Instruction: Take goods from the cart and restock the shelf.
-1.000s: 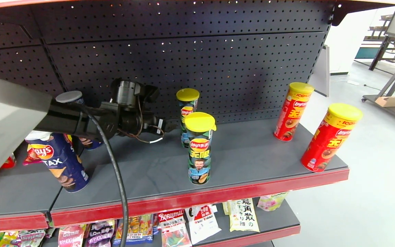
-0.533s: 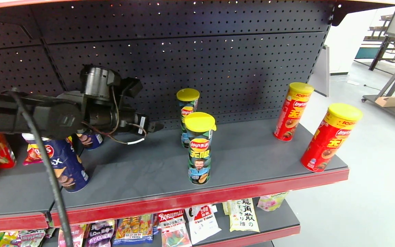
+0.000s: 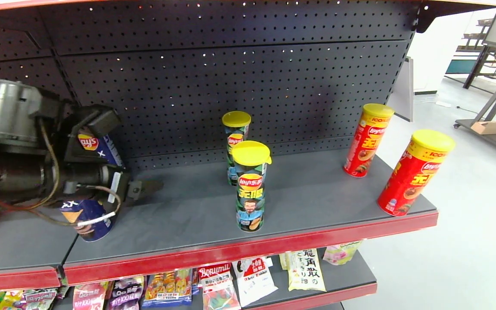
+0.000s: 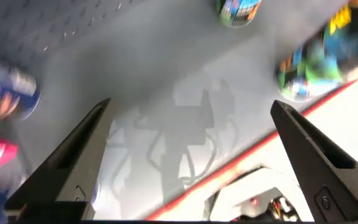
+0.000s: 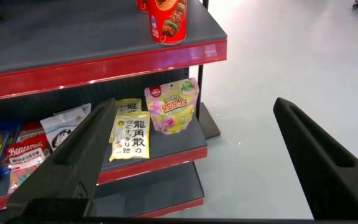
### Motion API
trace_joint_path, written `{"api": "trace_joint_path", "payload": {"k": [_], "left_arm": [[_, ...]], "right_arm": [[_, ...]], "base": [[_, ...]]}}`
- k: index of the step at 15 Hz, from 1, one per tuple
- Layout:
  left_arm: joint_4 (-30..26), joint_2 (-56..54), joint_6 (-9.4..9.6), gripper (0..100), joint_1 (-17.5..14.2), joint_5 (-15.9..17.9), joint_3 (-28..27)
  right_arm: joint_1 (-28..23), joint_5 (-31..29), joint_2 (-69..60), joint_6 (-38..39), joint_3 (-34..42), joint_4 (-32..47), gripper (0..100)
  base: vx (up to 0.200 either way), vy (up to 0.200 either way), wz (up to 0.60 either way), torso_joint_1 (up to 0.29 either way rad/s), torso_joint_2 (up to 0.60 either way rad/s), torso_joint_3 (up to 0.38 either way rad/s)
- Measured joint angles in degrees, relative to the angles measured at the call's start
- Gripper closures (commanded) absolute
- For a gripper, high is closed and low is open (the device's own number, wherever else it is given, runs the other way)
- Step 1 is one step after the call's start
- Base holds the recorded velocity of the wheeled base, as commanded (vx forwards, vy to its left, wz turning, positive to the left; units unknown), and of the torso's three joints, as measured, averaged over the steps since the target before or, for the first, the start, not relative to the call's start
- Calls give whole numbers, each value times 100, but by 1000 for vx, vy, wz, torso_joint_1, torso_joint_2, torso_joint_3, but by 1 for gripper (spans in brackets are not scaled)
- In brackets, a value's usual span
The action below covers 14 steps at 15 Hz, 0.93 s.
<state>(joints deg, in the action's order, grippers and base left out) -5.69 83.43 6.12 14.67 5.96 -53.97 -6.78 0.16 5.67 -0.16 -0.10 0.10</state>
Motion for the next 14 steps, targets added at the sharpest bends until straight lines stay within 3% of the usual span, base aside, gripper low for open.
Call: {"api": "trace_joint_path", "payload": {"k": [8,12,14], "left_arm": [[-44,-3766,149,0,-660,312,2297],[-66,-5615,-13,0,-1313,510,3445],[-79,-6439,-40,0,-1548,427,3860]], "right_arm": [[0,0,0,0,0,0,0],[0,-2,0,2,0,0,0],[2,0,0,0,0,0,0]], "base": [[0,0,0,0,0,0],[0,0,0,0,0,0],[0,0,0,0,0,0]]}}
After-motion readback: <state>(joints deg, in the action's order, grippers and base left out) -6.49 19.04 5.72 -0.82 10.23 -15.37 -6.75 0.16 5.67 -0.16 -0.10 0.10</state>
